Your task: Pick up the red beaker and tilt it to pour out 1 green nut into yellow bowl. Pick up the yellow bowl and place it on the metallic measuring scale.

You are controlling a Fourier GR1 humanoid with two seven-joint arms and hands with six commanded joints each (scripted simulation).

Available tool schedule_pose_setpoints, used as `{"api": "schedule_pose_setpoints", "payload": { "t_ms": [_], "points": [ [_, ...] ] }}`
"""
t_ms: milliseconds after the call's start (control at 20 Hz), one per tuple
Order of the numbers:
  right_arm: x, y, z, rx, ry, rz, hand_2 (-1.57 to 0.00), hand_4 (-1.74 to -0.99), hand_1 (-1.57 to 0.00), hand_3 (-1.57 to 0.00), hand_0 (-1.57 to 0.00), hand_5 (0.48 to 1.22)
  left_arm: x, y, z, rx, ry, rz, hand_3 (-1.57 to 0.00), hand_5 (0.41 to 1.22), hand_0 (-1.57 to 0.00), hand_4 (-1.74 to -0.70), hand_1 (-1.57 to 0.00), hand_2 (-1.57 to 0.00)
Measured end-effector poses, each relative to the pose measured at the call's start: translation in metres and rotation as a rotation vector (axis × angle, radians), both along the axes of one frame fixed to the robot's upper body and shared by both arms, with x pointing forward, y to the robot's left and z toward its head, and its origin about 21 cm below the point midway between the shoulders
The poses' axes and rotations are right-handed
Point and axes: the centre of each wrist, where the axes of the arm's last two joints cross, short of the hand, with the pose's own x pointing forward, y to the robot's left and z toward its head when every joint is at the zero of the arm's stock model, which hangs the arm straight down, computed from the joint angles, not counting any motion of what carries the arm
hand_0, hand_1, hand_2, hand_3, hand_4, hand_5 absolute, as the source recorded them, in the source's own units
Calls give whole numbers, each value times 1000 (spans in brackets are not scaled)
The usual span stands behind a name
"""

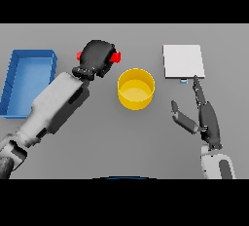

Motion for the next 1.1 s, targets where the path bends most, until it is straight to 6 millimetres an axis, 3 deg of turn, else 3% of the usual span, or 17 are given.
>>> {"api": "schedule_pose_setpoints", "payload": {
  "t_ms": [100, 300, 600, 1100],
  "points": [
    [0, -4, -2, 10, 17, -13, 1, -1283, 1, 1, 1, 702, 3, -3, 3, 99, -14, -58, -1571, 1205, -1571, -1666, -1571, -1571],
    [-1, 0, -5, 49, 9, -6, 1, -1292, 1, 1, 1, 678, 6, -23, 18, 316, -21, -145, -1277, 1215, -1571, -1701, -1571, -1571],
    [-1, 1, -7, 103, -5, -16, 1, -1290, 1, 1, 1, 644, 7, -44, 16, 591, -52, -320, -1494, 1219, -1571, -1729, -1571, -1571],
    [-4, 4, -12, 63, 36, -53, 1, -1270, 1, 1, 1, 588, 8, -71, 22, 956, -155, -439, -1563, 1221, -1571, -1738, -1571, -1571]
  ]
}}
